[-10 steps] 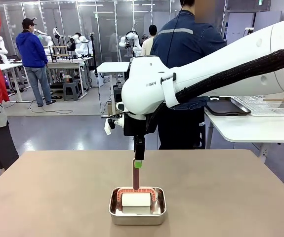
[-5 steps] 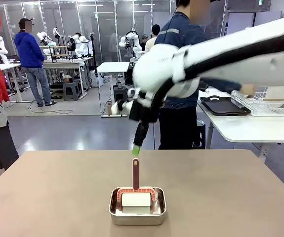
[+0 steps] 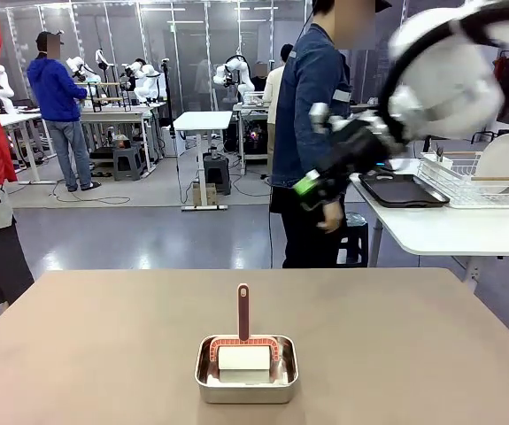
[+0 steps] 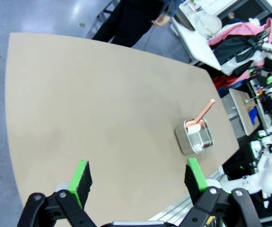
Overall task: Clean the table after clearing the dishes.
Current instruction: Place the Lint Roller back on top of the Airtight Container.
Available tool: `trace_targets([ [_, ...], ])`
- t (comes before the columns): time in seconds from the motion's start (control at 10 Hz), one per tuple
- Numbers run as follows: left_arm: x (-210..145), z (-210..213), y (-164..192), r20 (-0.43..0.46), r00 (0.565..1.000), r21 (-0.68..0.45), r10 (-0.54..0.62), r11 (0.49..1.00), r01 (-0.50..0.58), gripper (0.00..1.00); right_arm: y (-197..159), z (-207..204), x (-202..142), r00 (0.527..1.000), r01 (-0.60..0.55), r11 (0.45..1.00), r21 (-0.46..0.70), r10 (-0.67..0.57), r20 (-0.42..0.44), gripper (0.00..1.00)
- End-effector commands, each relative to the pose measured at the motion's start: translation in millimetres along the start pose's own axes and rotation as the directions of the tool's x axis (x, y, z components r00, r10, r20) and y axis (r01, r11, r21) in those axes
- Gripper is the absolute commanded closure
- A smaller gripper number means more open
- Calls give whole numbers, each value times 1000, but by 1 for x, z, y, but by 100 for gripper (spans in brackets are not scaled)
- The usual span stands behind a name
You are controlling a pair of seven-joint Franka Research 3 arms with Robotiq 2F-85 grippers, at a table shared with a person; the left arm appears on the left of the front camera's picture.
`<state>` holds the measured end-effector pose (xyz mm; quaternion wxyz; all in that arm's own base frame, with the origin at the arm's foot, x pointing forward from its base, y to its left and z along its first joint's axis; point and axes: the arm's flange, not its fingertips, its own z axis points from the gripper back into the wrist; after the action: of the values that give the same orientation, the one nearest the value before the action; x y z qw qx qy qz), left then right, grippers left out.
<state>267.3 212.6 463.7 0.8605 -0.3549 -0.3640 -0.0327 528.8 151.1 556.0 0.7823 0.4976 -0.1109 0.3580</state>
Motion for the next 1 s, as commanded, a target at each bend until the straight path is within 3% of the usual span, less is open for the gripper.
trace_targets([
  [0.0, -1, 1, -1, -5, 1000, 12, 7, 1000, -6, 0, -21, 38, -85, 865, 225, 952, 205, -292, 407, 0],
  [0.2, -1, 1, -1, -5, 1000, 12, 7, 1000, -6, 0, -38, 94, -173, 702, 352, 908, 229, -418, 577, 0],
  [0.3, -1, 1, -1, -5, 1000, 12, 7, 1000, -6, 0, -50, 118, -217, 612, 395, 869, 297, -490, 620, 0],
  [0.5, -1, 1, -1, -5, 1000, 12, 7, 1000, -6, 0, -93, 154, -307, 401, 552, 740, 384, -640, 656, 0],
  [0.6, -1, 1, -1, -5, 1000, 12, 7, 1000, -6, 0, -106, 164, -346, 319, 555, 710, 434, -663, 677, 0],
  [0.9, -1, 1, -1, -5, 1000, 12, 7, 1000, -6, 0, -113, 171, -403, 302, 576, 708, 407, -648, 699, 0],
])
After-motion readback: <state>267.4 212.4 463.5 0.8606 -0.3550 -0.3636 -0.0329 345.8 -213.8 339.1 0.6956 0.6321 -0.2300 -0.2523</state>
